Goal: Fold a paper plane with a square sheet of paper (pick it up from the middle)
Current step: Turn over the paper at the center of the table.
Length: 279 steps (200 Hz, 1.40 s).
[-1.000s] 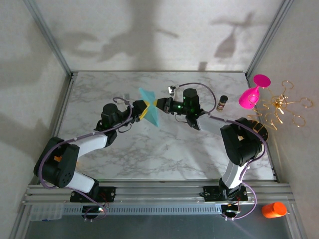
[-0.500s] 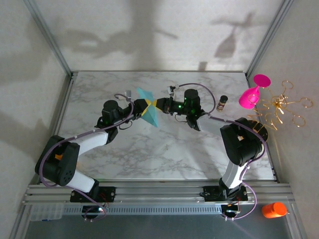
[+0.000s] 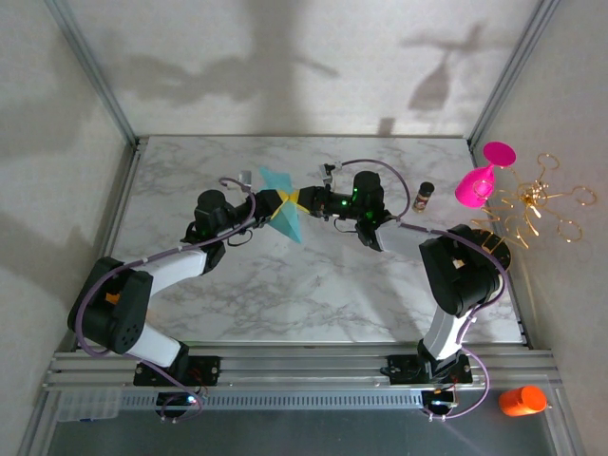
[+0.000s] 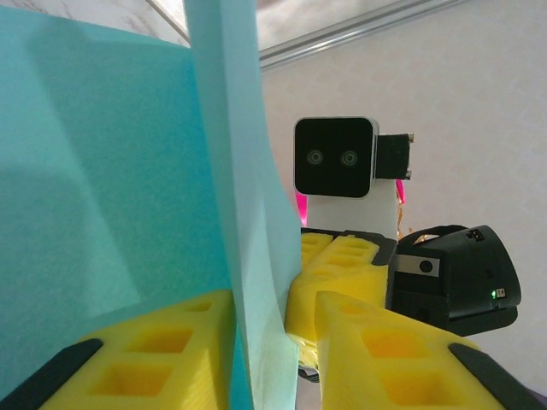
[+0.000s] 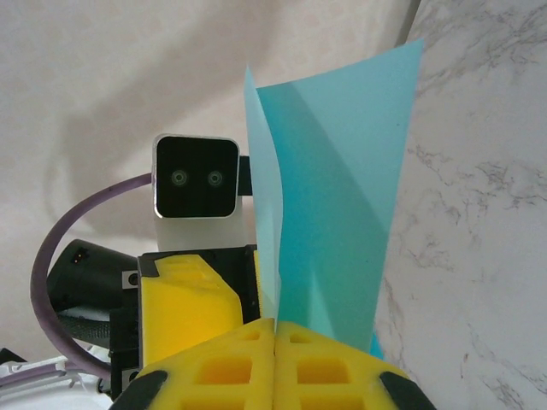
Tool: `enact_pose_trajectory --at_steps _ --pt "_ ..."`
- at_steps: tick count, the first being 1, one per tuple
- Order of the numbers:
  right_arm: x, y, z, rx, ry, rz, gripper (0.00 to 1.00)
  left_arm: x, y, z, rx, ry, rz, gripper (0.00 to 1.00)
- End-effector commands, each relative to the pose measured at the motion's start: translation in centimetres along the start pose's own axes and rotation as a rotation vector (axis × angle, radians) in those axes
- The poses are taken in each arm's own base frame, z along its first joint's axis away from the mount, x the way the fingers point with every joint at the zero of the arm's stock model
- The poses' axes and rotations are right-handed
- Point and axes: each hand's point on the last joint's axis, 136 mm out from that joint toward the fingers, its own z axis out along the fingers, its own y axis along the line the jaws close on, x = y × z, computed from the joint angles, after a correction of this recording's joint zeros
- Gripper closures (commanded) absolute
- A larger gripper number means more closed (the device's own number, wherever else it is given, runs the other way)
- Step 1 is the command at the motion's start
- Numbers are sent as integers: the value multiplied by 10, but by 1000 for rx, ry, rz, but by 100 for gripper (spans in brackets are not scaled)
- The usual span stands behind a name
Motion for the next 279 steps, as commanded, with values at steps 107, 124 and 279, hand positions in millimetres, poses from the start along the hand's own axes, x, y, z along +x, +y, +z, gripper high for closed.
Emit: enact_pose_trajectory --at_steps 107,124,279 --pt "-31 -26 -57 430 -198 -259 48 -19 26 -6 -238 -30 124 90" --pt "-40 -36 -77 579 -257 -313 43 -25 44 -12 -387 -28 165 90" --pt "-49 -50 -143 895 -430 -423 10 -61 125 -55 -1606 4 778 93"
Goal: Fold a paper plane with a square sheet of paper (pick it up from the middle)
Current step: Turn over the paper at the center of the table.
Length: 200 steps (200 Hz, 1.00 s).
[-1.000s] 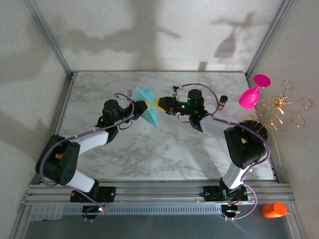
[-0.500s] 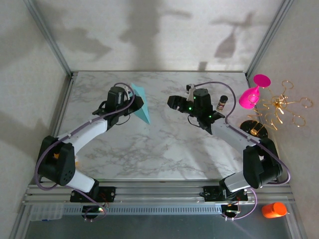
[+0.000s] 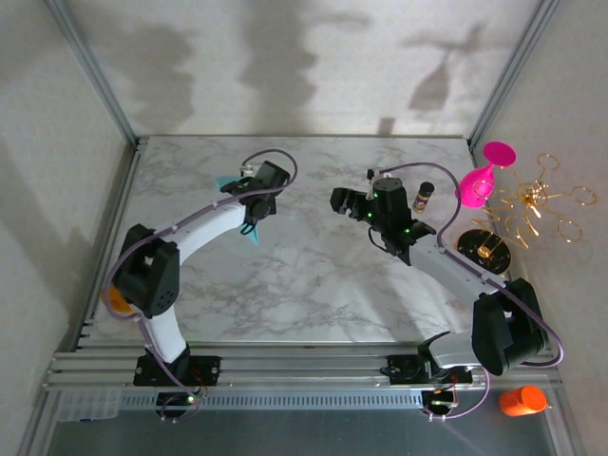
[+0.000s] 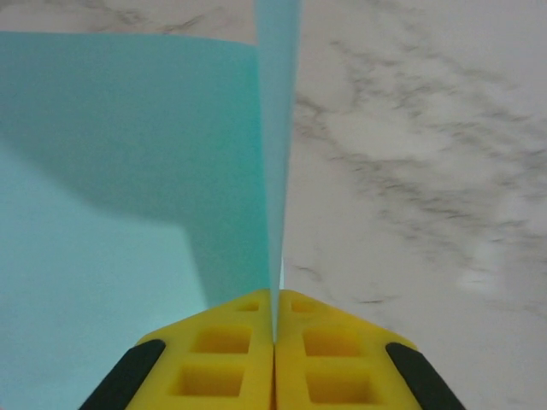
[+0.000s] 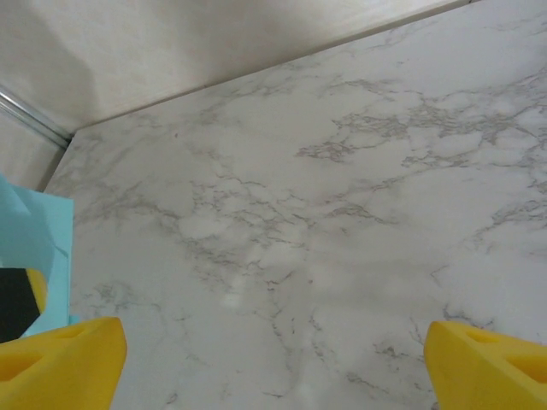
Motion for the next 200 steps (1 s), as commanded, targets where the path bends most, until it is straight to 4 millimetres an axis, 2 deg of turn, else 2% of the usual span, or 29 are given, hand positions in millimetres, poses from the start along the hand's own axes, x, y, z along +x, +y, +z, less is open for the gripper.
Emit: enact_pose_trajectory --at_steps 1,39,98,154,200 --pt "-7 -6 -5 28 -28 -11 10 8 16 1 -219 -12 174 93" --pt "-5 -8 -4 36 -23 -1 10 29 -3 20 -344 -8 341 93" --pt "-3 -12 -3 41 -13 22 11 62 -35 41 -376 9 454 92" --pt "0 -16 -1 49 0 36 12 84 -52 53 -348 38 464 88" --pt "-3 -34 -4 134 -24 74 12 95 -65 53 -285 68 442 81"
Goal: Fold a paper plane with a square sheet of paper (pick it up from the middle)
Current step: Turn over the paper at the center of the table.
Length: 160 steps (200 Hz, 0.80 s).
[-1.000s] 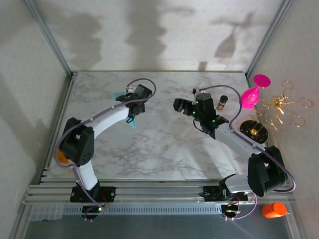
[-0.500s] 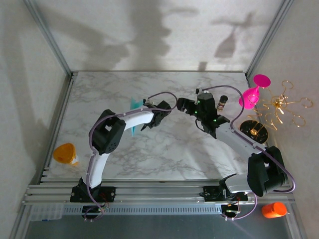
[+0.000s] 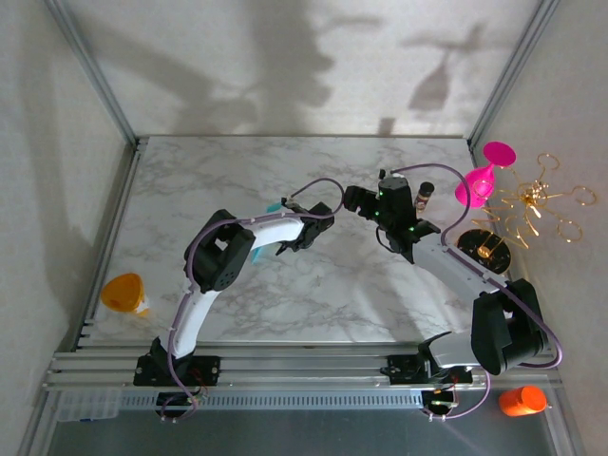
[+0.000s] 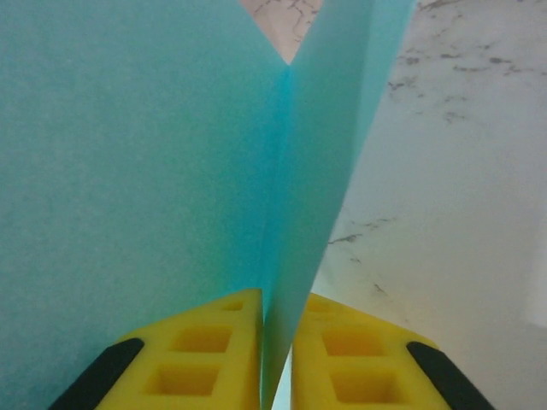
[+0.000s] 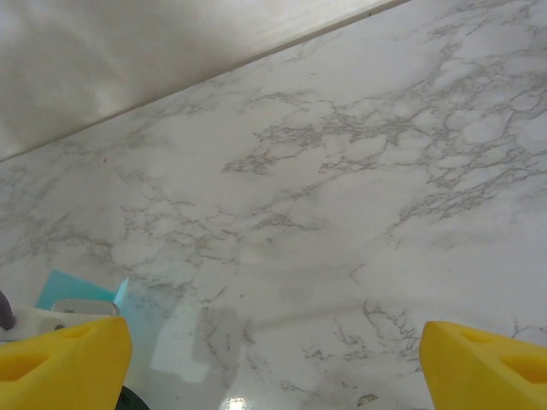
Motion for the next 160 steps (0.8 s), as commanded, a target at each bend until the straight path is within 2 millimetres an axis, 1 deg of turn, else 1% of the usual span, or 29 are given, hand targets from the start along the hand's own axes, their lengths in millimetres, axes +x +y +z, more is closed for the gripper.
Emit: enact_pose_trajectory --at_steps 1,19,54,74,93,116,125,139,154,160 --pt "2 3 -3 -8 2 25 12 4 -16 -8 37 3 20 81" --pt "-1 -8 -5 42 -17 41 12 4 -19 -14 85 12 -5 77" --pt "-7 -24 -10 115 -46 71 12 -2 -21 -39 228 20 -77 68" --pt "-10 -32 -15 144 -67 92 12 -8 -23 -56 332 21 -120 63" --pt "-13 -35 -18 143 -82 108 12 -14 -28 -76 455 21 -157 59" --pt "-14 -35 -19 141 -87 119 12 -27 -31 -101 608 10 -210 51" --pt "-13 -35 -18 136 -82 123 12 -32 -30 -110 668 4 -232 50" --pt "-11 -33 -16 121 -72 130 12 -41 -22 -121 754 -5 -287 49" --pt "-7 -31 -12 108 -56 135 12 -48 -9 -127 844 -10 -357 48" --pt "-5 -30 -11 101 -49 135 12 -50 -2 -126 872 -14 -394 48"
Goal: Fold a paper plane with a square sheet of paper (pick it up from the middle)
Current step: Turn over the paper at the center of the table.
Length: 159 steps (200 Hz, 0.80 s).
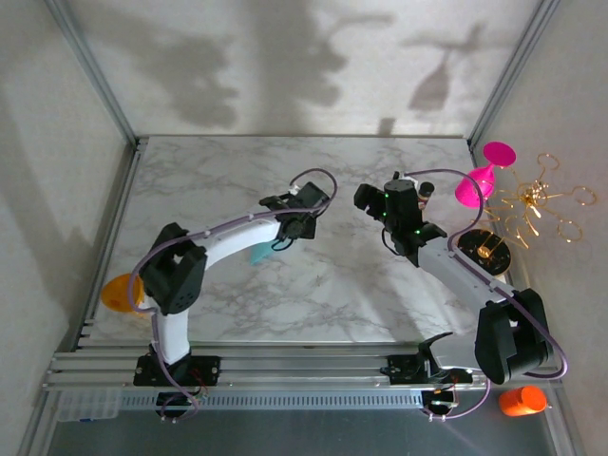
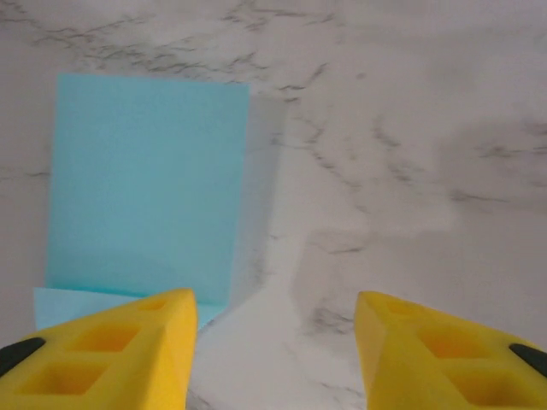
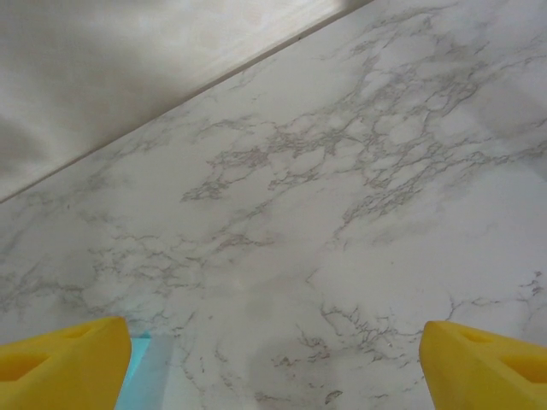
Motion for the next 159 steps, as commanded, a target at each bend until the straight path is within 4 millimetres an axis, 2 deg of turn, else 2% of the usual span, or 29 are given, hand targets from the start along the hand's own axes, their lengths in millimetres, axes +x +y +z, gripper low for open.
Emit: enact_pose_trajectory --at_steps 1,15,30,56,110,159 --pt "5 -2 3 -12 10 25 12 -16 0 -19 189 -16 -122 48" --pt "8 1 7 -27 29 25 12 -22 21 -21 220 -36 -200 48" --pt "12 5 10 -44 50 25 12 -20 50 -15 212 -41 -282 51" --pt "19 9 17 -65 87 29 14 -2 86 6 190 6 -377 61" --pt "33 15 29 -90 150 44 16 29 101 42 166 104 -455 78" --pt "42 20 35 -113 198 43 16 44 107 61 122 152 -469 82"
